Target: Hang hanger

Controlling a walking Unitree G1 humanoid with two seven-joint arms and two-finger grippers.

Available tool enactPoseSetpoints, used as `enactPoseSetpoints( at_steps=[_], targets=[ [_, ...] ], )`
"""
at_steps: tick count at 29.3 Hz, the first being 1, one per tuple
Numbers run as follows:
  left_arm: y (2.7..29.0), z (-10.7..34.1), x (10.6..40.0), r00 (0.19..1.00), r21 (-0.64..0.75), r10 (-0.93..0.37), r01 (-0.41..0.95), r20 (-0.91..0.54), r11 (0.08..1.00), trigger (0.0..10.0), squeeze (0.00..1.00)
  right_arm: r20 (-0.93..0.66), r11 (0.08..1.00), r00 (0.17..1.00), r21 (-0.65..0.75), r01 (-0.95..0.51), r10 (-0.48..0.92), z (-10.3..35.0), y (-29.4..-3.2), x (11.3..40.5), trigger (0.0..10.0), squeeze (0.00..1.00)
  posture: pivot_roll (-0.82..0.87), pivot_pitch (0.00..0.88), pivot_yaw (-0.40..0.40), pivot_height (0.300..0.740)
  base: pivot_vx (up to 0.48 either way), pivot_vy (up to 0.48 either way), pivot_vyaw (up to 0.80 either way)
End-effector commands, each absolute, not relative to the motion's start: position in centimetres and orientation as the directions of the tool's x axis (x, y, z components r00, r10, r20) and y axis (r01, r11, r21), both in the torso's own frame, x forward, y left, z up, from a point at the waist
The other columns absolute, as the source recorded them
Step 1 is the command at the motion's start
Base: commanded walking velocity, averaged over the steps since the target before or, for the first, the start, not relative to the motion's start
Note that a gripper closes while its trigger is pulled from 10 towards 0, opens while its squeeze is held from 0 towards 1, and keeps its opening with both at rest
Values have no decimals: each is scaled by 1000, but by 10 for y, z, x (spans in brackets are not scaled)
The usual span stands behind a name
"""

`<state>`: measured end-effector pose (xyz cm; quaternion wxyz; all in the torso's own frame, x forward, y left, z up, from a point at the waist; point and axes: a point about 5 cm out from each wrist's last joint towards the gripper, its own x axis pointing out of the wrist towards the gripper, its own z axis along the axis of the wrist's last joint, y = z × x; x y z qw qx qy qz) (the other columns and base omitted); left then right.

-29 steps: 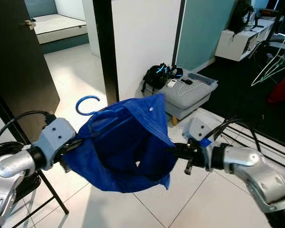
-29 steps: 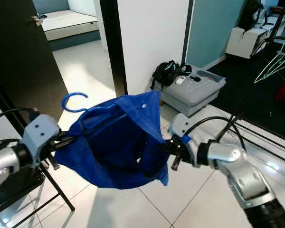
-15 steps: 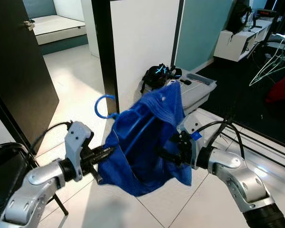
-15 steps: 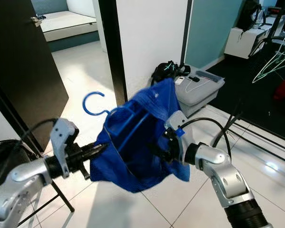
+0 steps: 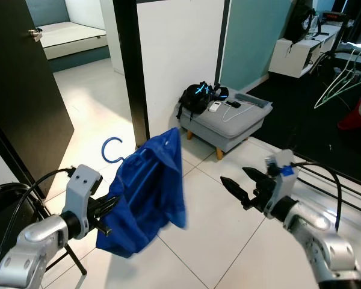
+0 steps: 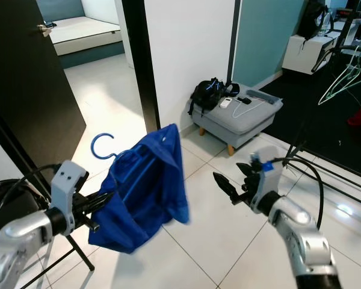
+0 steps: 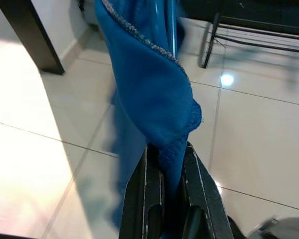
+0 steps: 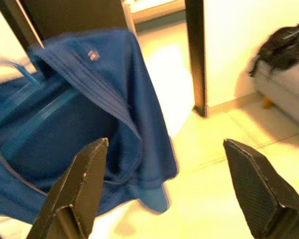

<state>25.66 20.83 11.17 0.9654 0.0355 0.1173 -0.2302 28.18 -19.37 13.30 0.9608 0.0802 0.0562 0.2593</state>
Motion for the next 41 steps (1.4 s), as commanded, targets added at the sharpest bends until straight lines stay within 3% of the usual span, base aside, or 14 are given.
enactPoseSetpoints(
  at_steps=[1, 3, 5, 7, 15, 26, 41],
  targets=[
    [204, 115, 255, 875, 19, -447, 458, -188, 889, 10000, 0, -56, 842, 856, 225, -491, 514, 133, -188, 279, 10000, 0, 3, 0, 36, 740, 0, 0, 0],
    [204, 115, 255, 875, 19, -447, 458, -188, 889, 10000, 0, -56, 842, 856, 225, -491, 514, 133, -188, 279, 10000, 0, 3, 0, 36, 740, 0, 0, 0],
    [165, 109, 231, 838, -104, -540, 532, -75, 840, 10000, 0, -147, 857, 864, 283, -430, 482, 98, -162, 265, 10000, 0, 13, 0, 20, 740, 0, 0, -400],
    [155, 108, 226, 825, -118, -563, 555, -48, 823, 10000, 0, -178, 874, 874, 283, -395, 453, 87, -158, 262, 10000, 0, 19, 0, 15, 740, 0, 0, -800],
    [131, 93, 217, 804, -49, -589, 587, -85, 808, 10000, 0, -204, 906, 905, 288, -309, 373, 74, -161, 260, 10000, 0, -2, 0, 15, 740, 0, 0, -800],
    [131, 87, 221, 824, -7, -558, 560, -101, 828, 10000, 0, -197, 927, 927, 270, -262, 319, 78, -168, 257, 10000, 0, -28, 0, 19, 740, 0, 0, -800],
    [126, 95, 218, 839, -8, -545, 545, -18, 839, 10000, 0, -154, 941, 954, 263, -212, 257, 81, -174, 254, 10000, 0, -32, 0, 15, 740, 464, 0, -267]
  ],
)
